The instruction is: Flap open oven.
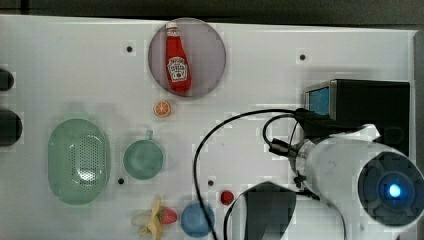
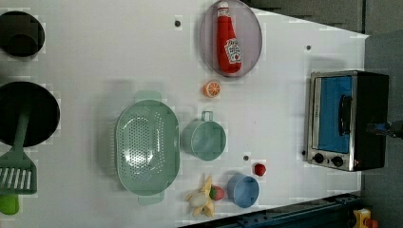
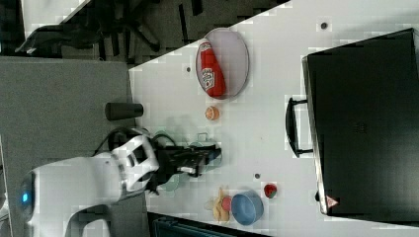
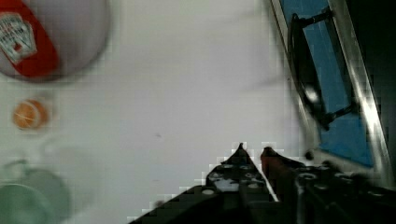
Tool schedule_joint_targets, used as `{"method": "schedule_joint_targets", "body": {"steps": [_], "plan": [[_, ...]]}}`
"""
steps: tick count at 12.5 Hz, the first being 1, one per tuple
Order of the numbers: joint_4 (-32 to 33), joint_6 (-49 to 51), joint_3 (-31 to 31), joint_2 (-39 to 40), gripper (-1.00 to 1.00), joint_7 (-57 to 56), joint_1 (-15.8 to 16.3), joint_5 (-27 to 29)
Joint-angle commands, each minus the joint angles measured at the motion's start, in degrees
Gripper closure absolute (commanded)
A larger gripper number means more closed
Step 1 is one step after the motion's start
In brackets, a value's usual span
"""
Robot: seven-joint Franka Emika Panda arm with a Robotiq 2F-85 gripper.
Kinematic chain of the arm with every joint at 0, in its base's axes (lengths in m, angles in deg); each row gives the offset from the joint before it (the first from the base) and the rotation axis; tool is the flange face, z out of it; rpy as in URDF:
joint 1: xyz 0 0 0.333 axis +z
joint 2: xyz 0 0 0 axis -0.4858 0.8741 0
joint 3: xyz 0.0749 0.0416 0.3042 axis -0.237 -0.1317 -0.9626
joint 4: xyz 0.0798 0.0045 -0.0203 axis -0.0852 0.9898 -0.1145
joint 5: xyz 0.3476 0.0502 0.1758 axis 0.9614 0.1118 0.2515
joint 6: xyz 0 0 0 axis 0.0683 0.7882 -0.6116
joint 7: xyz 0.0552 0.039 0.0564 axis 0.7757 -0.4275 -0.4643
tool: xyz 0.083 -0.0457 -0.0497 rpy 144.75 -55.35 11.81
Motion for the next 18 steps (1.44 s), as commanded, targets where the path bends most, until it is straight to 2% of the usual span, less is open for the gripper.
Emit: {"method": "schedule_joint_targets", "body": {"steps": [1, 7, 18], "plan": [[0.27, -5.28, 3.15, 2.81, 0.65, -13.67, -0.54, -1.39], [0.25, -13.64, 8.96, 10.58, 0.65, -18.07, -0.74, -1.31], [0.28, -23.54, 9.88, 23.53, 0.65, -18.10, -0.80, -1.24]]}}
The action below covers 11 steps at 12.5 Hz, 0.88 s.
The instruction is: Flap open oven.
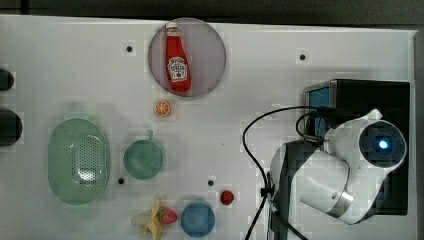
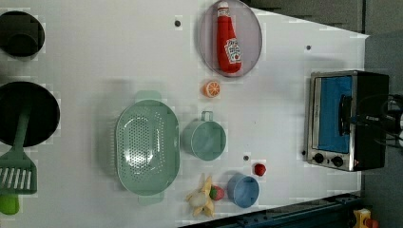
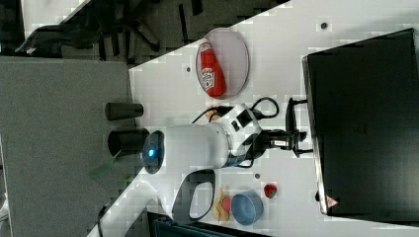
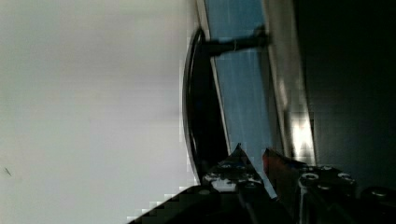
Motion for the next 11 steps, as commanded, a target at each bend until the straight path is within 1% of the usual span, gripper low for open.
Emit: {"method": "schedule_joint_targets", "body": {"steps": [1, 6, 7, 11], "plan": [[-0.09, -2.36, -0.30, 0.96, 0.65, -2.24, 0.43, -0.33], [0.22, -2.21, -2.15, 1.54, 0.65, -1.93, 1.24, -0.61], [0.46, -2.13, -2.88, 1.67, 0.65, -0.66, 1.59, -1.63], [1.88, -1.91, -6.01, 2.11, 0.65, 10.00, 3.60, -11.70]]}}
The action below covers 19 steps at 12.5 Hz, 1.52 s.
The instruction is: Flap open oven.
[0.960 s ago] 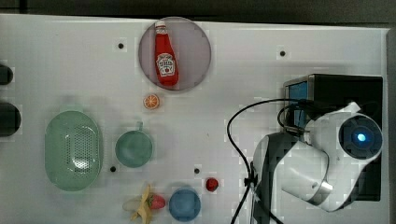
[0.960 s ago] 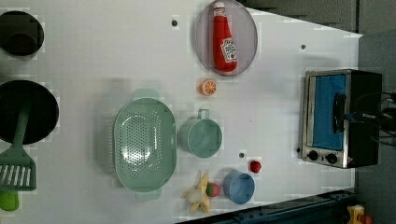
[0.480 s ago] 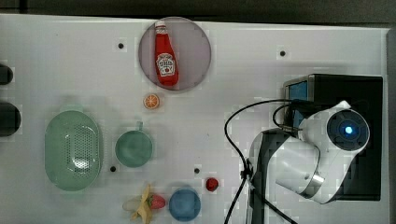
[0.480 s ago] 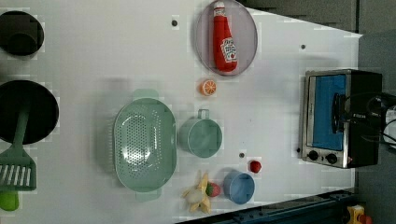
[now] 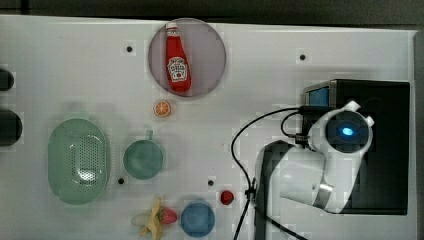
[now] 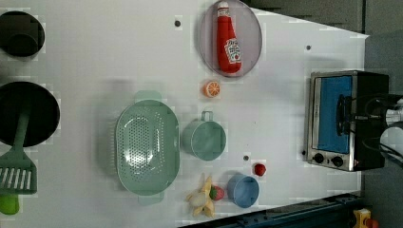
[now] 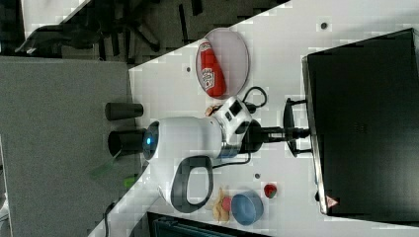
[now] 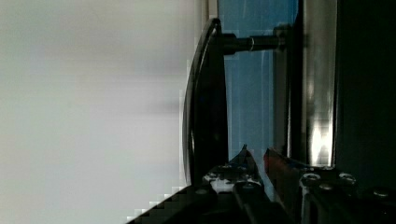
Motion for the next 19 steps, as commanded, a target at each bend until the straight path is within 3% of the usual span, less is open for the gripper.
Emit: {"method": "schedule_joint_targets", "body": {"steps": [1, 8, 14, 19], "plan": [[1.67, 0.37, -4.11, 0.54, 0.65, 10.65, 3.61, -3.82], [2.18, 0.60, -9.28, 7.23, 0.65, 31.91, 7.59, -17.10], [0.14, 1.62, -9.71, 16.45, 0.65, 52.91, 13.83, -30.47], [-2.85, 2.98, -9.57, 22.89, 0.65, 53.76, 17.50, -32.17]]}}
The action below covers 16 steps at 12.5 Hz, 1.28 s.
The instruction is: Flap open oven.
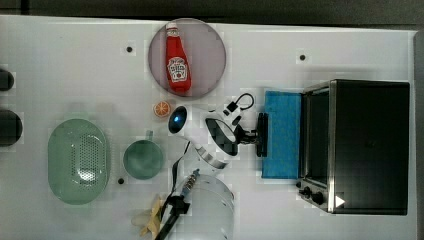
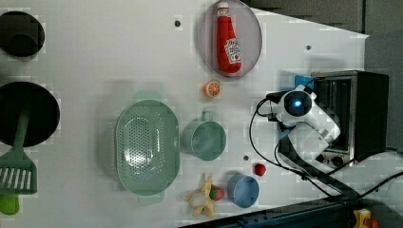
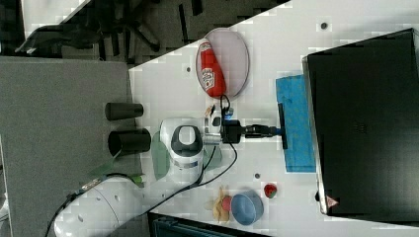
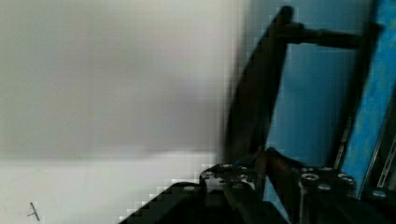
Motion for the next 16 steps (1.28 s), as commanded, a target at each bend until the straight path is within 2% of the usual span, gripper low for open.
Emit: {"method": "schedule_joint_targets", "body": {"steps": [1, 5, 7, 9, 13, 16], "plan": [[-1.63, 0.50, 1.15, -0.02, 0.65, 5.17, 2.12, -0.51], [-1.79, -1.74, 1.66, -1.67, 0.65, 5.16, 1.96, 0.30], [-1.71, -3.22, 1.99, -5.08, 0.65, 5.16, 1.70, 3.40], [-1.69, -3.16, 2.01, -9.38, 0.65, 5.14, 1.36, 9.19], [-1.73, -2.52, 2.13, -19.02, 0.65, 5.14, 0.67, 24.18], [-1.97, 2.20, 2.15, -26.40, 0.65, 5.14, 0.27, 35.16]]}}
